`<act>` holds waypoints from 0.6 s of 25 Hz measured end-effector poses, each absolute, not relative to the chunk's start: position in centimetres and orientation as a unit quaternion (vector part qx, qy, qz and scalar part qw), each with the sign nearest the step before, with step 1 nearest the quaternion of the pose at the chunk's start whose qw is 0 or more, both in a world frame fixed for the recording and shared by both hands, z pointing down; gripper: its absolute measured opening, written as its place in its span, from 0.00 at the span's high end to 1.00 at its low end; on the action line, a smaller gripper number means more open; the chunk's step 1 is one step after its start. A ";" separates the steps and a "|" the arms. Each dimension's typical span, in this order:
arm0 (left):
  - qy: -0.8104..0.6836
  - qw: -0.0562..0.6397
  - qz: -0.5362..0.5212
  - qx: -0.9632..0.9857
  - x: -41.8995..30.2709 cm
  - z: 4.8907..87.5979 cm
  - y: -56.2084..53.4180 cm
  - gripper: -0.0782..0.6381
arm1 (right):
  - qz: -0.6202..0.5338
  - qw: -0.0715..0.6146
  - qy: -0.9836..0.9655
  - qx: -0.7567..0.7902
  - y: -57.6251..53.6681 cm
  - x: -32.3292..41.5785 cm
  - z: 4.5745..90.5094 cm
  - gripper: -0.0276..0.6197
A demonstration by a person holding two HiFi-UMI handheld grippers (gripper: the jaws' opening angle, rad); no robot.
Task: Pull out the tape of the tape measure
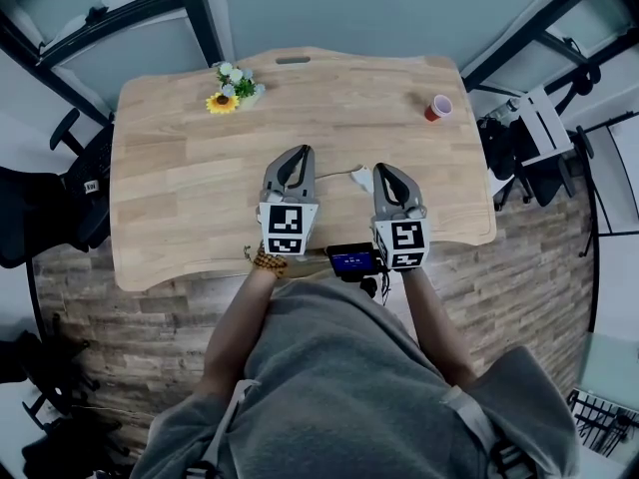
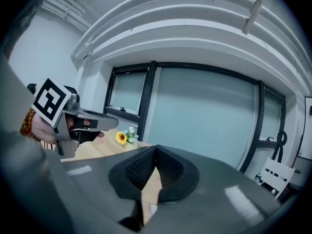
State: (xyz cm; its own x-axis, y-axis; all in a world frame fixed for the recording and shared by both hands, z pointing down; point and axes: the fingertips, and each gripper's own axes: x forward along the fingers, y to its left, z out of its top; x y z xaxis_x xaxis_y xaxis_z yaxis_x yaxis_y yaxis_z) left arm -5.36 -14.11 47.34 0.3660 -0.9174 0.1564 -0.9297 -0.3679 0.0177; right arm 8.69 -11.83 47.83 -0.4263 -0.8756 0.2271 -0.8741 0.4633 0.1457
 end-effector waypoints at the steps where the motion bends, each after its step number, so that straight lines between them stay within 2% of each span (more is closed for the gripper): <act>1: -0.560 0.052 0.061 0.825 -5.4 47.4 -14.2 0.87 | -0.002 0.138 -0.845 0.517 -11.9 8.7 48.0 0.94; 15: -0.569 0.073 0.073 0.816 -6.4 49.1 -14.5 0.87 | 0.033 0.180 -0.837 0.515 -13.6 10.3 52.5 0.94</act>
